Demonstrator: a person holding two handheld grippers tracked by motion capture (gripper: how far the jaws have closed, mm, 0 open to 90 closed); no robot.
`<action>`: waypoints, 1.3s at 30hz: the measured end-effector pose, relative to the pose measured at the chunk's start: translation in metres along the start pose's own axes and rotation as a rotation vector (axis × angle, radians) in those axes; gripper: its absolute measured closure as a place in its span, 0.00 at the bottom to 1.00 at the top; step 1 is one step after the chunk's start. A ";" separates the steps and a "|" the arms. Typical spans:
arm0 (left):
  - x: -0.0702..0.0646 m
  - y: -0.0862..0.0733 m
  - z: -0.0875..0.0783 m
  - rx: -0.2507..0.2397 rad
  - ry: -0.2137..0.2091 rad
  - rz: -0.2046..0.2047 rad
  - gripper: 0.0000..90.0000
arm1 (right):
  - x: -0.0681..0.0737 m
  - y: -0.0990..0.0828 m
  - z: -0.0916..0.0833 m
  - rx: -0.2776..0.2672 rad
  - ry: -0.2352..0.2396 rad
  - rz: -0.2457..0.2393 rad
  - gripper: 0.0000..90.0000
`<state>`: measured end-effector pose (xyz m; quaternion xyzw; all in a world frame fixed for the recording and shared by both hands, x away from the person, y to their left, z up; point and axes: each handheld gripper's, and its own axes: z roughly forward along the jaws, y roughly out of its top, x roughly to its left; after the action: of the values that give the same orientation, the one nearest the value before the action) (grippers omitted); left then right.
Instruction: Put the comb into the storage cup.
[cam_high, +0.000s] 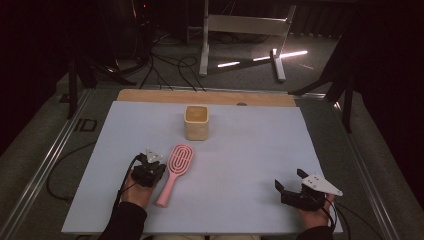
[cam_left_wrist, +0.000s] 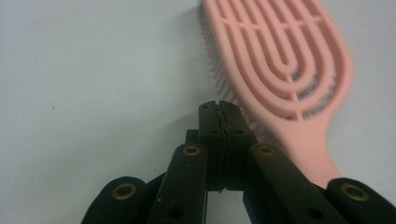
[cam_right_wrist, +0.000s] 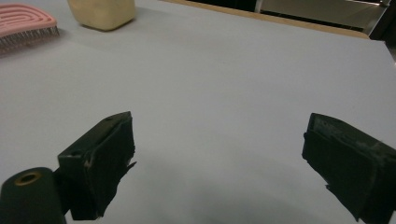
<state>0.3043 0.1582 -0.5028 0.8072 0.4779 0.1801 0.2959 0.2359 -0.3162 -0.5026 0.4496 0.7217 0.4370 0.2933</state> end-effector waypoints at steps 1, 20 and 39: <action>0.001 0.001 0.000 -0.008 -0.003 -0.001 0.99 | 0.000 0.000 0.000 0.000 0.000 0.000 0.10; 0.019 -0.003 -0.038 -0.292 -0.004 0.032 0.48 | 0.000 0.000 0.000 -0.007 0.004 -0.001 0.10; 0.063 -0.037 -0.088 -0.438 0.059 -0.038 0.05 | 0.009 0.004 -0.005 -0.051 0.050 -0.023 0.10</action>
<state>0.2591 0.2544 -0.4593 0.7090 0.4510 0.2974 0.4533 0.2298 -0.3088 -0.4972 0.4227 0.7226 0.4628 0.2914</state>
